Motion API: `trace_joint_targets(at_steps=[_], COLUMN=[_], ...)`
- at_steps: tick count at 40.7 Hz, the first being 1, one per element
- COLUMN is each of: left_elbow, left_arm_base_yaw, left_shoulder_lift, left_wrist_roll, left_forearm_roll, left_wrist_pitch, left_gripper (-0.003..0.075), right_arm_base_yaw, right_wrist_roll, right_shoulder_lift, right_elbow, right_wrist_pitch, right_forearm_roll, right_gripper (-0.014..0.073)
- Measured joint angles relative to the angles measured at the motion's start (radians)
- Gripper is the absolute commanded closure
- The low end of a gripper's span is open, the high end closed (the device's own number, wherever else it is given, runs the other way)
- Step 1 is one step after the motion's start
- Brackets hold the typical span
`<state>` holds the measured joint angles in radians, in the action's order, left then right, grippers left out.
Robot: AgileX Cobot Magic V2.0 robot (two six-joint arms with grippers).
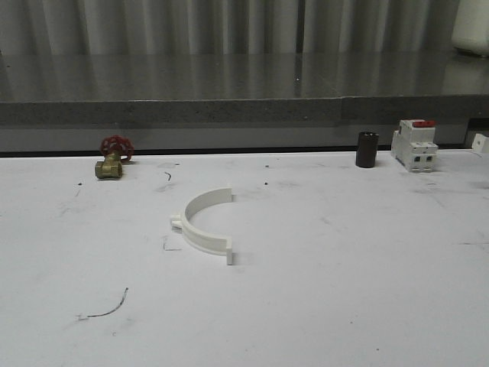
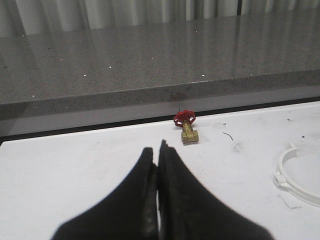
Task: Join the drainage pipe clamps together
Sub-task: 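Grasp the second white half-ring's end tab with the right gripper, then carry the half-ring with the right gripper onto the first half-ring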
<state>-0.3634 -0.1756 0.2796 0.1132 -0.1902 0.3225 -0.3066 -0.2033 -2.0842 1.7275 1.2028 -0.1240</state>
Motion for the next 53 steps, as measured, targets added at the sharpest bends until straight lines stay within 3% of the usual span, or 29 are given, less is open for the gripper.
trace_joint_targets(at_steps=[11, 36, 42, 53], left_elbow=[0.000, 0.000, 0.000, 0.000], left_arm_base_yaw=[0.000, 0.000, 0.000, 0.000], left_shoulder_lift=[0.000, 0.000, 0.000, 0.000], left_wrist_roll=[0.000, 0.000, 0.000, 0.000], left_forearm_roll=[0.000, -0.002, -0.002, -0.002], left_wrist_pitch=[0.000, 0.000, 0.000, 0.000], left_gripper=[0.0741, 0.0741, 0.0741, 0.0741], right_arm_base_yaw=[0.144, 0.717, 0.789, 0.800], right_wrist_roll=[0.160, 0.627, 0.706, 0.765], right_shoulder_lift=[0.048, 0.020, 0.002, -0.052], right_elbow=[0.000, 0.000, 0.000, 0.000], right_wrist_pitch=[0.012, -0.049, -0.084, -0.125], right_forearm_roll=[0.019, 0.124, 0.134, 0.136], right_gripper=[0.0482, 0.0482, 0.0482, 0.0482])
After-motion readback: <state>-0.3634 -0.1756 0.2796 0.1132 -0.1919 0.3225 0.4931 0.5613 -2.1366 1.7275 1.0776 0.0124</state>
